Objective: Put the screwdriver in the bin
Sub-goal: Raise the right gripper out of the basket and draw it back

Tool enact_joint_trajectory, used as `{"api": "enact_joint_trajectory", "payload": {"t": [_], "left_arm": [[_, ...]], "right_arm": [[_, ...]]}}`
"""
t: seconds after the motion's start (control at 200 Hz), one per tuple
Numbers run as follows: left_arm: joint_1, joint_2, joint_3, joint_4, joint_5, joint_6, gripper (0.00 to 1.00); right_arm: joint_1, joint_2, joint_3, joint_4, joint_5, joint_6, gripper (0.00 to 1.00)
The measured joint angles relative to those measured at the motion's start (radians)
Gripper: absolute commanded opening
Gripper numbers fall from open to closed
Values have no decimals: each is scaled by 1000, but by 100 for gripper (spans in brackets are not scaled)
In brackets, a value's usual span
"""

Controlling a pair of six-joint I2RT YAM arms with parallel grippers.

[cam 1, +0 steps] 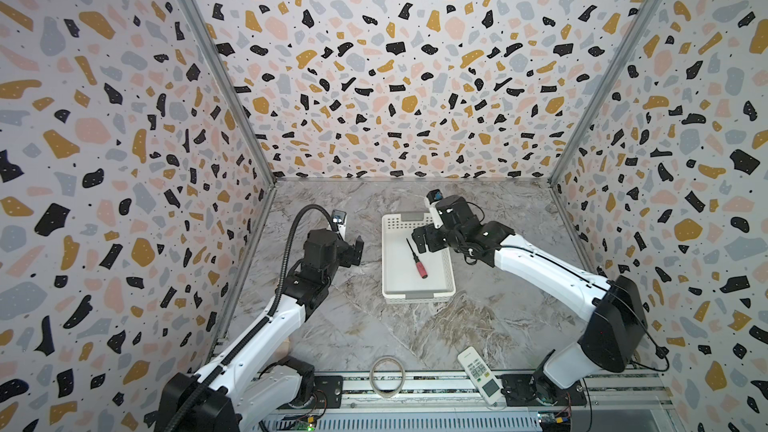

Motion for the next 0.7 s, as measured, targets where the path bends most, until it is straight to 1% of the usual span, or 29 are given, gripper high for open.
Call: {"api": "enact_joint_trajectory", "payload": {"t": [0.15, 0.24, 0.32, 0.426, 0.511, 0.596, 0.701], "left_arm": [[0, -29, -22, 32, -50, -2, 100], [0, -45, -39, 47, -84, 0, 100], [0, -90, -88, 106, -111, 9, 100], [0, -156, -182, 209, -148, 29, 100], [0, -177, -240, 274, -191, 58, 99], [0, -175, -260, 307, -238, 74, 100], [0, -162, -260, 351, -277, 85, 99]], "right_arm": [[-89, -163, -134, 51, -3, -11, 99], [-164, -244, -212, 78, -14, -19, 99], [-240, -297, -262, 95, -34, -29, 99], [-321, -336, -307, 121, -43, -55, 99], [-360, -346, -337, 137, -48, -84, 99], [-380, -348, -380, 177, -51, -106, 99], [-398, -367, -501, 295, -51, -152, 99]]}}
